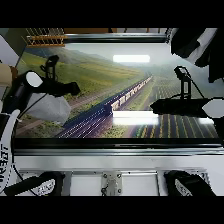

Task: Fold the clothes and pants, and hang the long-sleeved shirts on hangers.

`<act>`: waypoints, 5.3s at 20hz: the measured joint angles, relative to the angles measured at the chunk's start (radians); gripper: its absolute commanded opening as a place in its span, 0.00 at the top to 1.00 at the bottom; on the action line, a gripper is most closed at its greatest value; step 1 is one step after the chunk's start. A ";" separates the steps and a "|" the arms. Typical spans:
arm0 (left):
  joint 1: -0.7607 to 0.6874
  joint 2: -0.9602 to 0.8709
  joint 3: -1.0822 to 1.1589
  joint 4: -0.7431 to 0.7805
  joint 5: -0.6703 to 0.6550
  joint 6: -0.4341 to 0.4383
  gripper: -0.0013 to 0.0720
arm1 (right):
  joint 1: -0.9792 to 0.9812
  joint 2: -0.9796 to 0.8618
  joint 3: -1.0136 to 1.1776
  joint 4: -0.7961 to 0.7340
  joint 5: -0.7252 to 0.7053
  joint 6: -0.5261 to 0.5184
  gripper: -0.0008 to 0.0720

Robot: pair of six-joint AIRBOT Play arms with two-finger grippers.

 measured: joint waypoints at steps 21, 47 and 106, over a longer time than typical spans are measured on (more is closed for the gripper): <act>0.219 -0.361 0.034 0.293 -0.033 -0.156 0.97 | 0.000 0.000 0.000 0.000 0.000 0.000 0.95; -0.124 -0.097 0.160 -0.055 0.152 -0.135 0.06 | 0.000 0.000 0.000 0.001 0.000 0.000 0.96; 0.182 0.407 0.635 -0.241 -0.057 0.032 0.97 | -0.150 0.181 0.601 -0.029 -0.116 -0.078 0.96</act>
